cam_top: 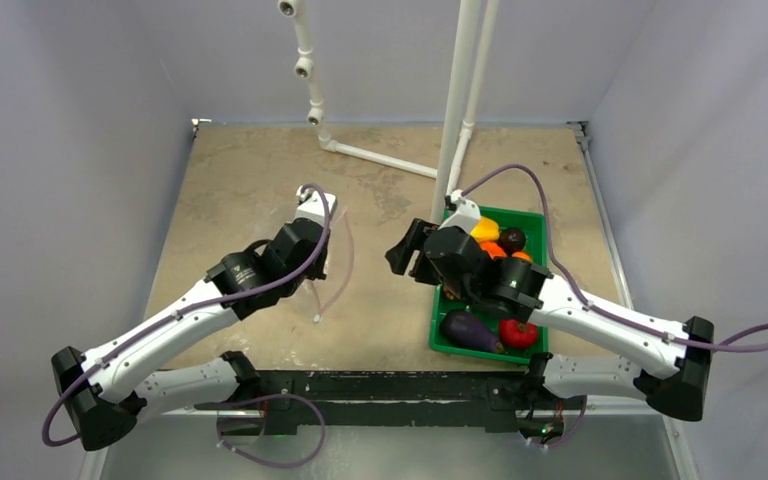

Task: Place the food in the zip-top bag and seal the zipper
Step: Pick up the fake vegetable from the bin.

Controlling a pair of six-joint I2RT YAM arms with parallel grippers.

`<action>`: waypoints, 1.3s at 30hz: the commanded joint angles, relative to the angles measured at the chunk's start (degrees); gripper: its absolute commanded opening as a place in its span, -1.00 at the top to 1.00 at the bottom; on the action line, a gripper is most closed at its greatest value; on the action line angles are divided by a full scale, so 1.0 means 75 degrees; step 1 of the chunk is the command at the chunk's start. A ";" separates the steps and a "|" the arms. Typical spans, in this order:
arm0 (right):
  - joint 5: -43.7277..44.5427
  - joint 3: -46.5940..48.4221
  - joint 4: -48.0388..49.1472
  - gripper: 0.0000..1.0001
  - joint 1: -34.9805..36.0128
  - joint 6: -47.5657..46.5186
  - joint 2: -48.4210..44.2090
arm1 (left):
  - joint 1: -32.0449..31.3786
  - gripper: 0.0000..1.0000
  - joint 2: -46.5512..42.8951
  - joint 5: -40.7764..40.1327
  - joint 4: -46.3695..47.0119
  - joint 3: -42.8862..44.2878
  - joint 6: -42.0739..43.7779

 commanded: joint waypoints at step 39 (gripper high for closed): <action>0.0437 -0.0900 -0.2487 -0.62 -0.2609 0.1622 0.1026 | 0.0008 1.00 -0.1437 0.1352 0.0861 -0.0774 0.0345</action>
